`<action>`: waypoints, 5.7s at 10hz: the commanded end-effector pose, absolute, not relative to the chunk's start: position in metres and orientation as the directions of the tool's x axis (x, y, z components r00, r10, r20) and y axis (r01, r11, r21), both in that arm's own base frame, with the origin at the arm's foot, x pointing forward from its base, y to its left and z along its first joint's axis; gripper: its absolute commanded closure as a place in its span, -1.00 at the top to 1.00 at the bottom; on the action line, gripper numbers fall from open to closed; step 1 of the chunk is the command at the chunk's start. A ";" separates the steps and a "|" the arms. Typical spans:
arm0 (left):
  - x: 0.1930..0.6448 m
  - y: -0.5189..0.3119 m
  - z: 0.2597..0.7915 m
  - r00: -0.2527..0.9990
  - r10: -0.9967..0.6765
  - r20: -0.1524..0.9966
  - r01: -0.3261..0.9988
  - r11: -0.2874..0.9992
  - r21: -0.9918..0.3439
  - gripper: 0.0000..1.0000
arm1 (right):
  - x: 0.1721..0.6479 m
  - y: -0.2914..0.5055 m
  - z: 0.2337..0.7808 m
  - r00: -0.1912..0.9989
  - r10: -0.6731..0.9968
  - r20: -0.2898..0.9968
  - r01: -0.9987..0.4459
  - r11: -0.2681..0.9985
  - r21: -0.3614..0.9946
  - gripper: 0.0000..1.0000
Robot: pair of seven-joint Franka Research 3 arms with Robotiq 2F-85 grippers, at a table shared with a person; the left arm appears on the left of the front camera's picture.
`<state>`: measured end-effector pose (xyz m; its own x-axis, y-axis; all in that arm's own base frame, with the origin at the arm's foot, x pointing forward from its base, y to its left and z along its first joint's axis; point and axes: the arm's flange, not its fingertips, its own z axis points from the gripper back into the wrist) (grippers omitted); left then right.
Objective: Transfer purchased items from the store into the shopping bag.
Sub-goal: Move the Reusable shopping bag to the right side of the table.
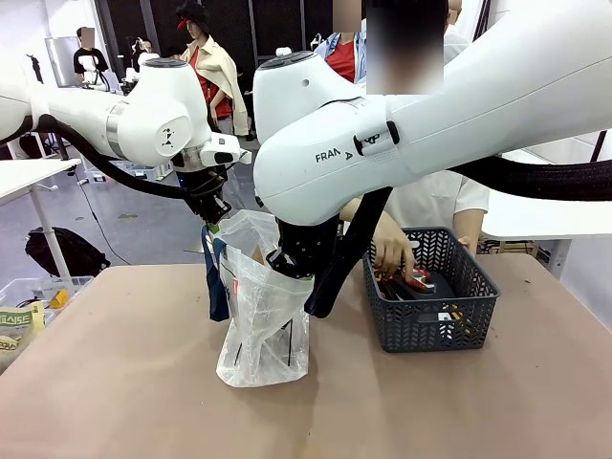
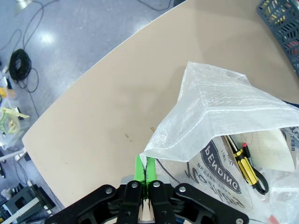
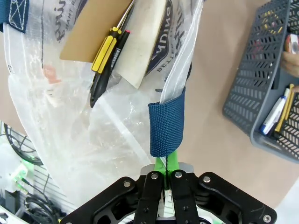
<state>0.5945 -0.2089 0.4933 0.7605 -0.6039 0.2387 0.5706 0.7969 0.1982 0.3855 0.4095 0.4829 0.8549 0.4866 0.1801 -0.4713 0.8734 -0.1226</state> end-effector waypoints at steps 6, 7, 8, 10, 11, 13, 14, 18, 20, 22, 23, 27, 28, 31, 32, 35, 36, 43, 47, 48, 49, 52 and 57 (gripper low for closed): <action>0.595 -0.207 0.495 0.760 -0.603 0.241 0.569 0.797 0.201 -1.00 | 0.383 0.406 0.481 0.856 0.482 0.187 -0.467 0.876 -0.117 -1.00; 0.595 -0.207 0.495 0.760 -0.603 0.241 0.569 0.797 0.201 -1.00 | 0.383 0.406 0.481 0.856 0.482 0.187 -0.467 0.876 -0.117 -1.00; 0.595 -0.207 0.495 0.760 -0.603 0.241 0.569 0.797 0.201 -1.00 | 0.383 0.406 0.481 0.856 0.482 0.187 -0.467 0.876 -0.117 -1.00; 0.595 -0.207 0.495 0.760 -0.603 0.241 0.569 0.797 0.201 -1.00 | 0.383 0.406 0.481 0.856 0.482 0.187 -0.467 0.876 -0.117 -1.00; 0.595 -0.207 0.495 0.760 -0.603 0.241 0.569 0.797 0.201 -1.00 | 0.383 0.406 0.481 0.856 0.482 0.187 -0.467 0.876 -0.117 -1.00; 0.595 -0.207 0.495 0.760 -0.603 0.241 0.569 0.797 0.201 -1.00 | 0.383 0.406 0.481 0.856 0.482 0.187 -0.467 0.876 -0.117 -1.00; 0.595 -0.207 0.495 0.760 -0.603 0.241 0.569 0.797 0.201 -1.00 | 0.383 0.406 0.481 0.856 0.482 0.187 -0.467 0.876 -0.117 -1.00; 0.595 -0.207 0.495 0.760 -0.603 0.241 0.569 0.797 0.201 -1.00 | 0.383 0.406 0.481 0.856 0.482 0.187 -0.467 0.876 -0.117 -1.00; 0.595 -0.207 0.495 0.760 -0.603 0.241 0.569 0.797 0.201 -1.00 | 0.383 0.406 0.481 0.856 0.482 0.187 -0.467 0.876 -0.117 -1.00; 0.595 -0.207 0.495 0.760 -0.603 0.241 0.569 0.797 0.201 -1.00 | 0.383 0.406 0.481 0.856 0.482 0.187 -0.467 0.876 -0.117 -1.00; 0.595 -0.207 0.495 0.760 -0.603 0.241 0.569 0.797 0.201 -1.00 | 0.383 0.406 0.481 0.856 0.482 0.187 -0.467 0.876 -0.117 -1.00; 0.595 -0.207 0.495 0.760 -0.603 0.241 0.569 0.797 0.201 -1.00 | 0.383 0.406 0.481 0.856 0.482 0.187 -0.467 0.876 -0.117 -1.00; 0.595 -0.207 0.495 0.760 -0.603 0.241 0.569 0.797 0.201 -1.00 | 0.383 0.406 0.481 0.856 0.482 0.187 -0.467 0.876 -0.117 -1.00; 0.595 -0.207 0.495 0.760 -0.603 0.241 0.569 0.797 0.201 -1.00 | 0.383 0.406 0.481 0.856 0.482 0.187 -0.467 0.876 -0.117 -1.00; 0.595 -0.207 0.495 0.760 -0.603 0.241 0.569 0.797 0.201 -1.00 | 0.383 0.406 0.481 0.856 0.482 0.187 -0.467 0.876 -0.117 -1.00; 0.595 -0.207 0.495 0.760 -0.603 0.241 0.569 0.797 0.201 -1.00 | 0.383 0.406 0.481 0.856 0.482 0.187 -0.467 0.876 -0.117 -1.00; 0.595 -0.207 0.495 0.760 -0.603 0.241 0.569 0.797 0.201 -1.00 | 0.383 0.406 0.481 0.856 0.482 0.187 -0.467 0.876 -0.117 -1.00; 0.595 -0.207 0.495 0.760 -0.603 0.241 0.569 0.797 0.201 -1.00 | 0.383 0.406 0.481 0.856 0.482 0.187 -0.467 0.876 -0.117 -1.00; 0.595 -0.207 0.495 0.760 -0.603 0.241 0.569 0.797 0.201 -1.00 | 0.383 0.406 0.481 0.856 0.482 0.187 -0.467 0.876 -0.117 -1.00; 0.595 -0.207 0.495 0.760 -0.603 0.241 0.569 0.797 0.201 -1.00 | 0.383 0.406 0.481 0.856 0.482 0.187 -0.467 0.876 -0.117 -1.00; 0.595 -0.207 0.495 0.760 -0.603 0.241 0.569 0.797 0.201 -1.00 | 0.383 0.406 0.481 0.856 0.482 0.187 -0.467 0.876 -0.117 -1.00; 0.595 -0.207 0.495 0.760 -0.603 0.241 0.569 0.797 0.201 -1.00 | 0.383 0.406 0.481 0.856 0.482 0.187 -0.467 0.876 -0.117 -1.00; 0.595 -0.207 0.495 0.760 -0.603 0.241 0.569 0.797 0.201 -1.00 | 0.383 0.406 0.481 0.856 0.482 0.187 -0.467 0.876 -0.117 -1.00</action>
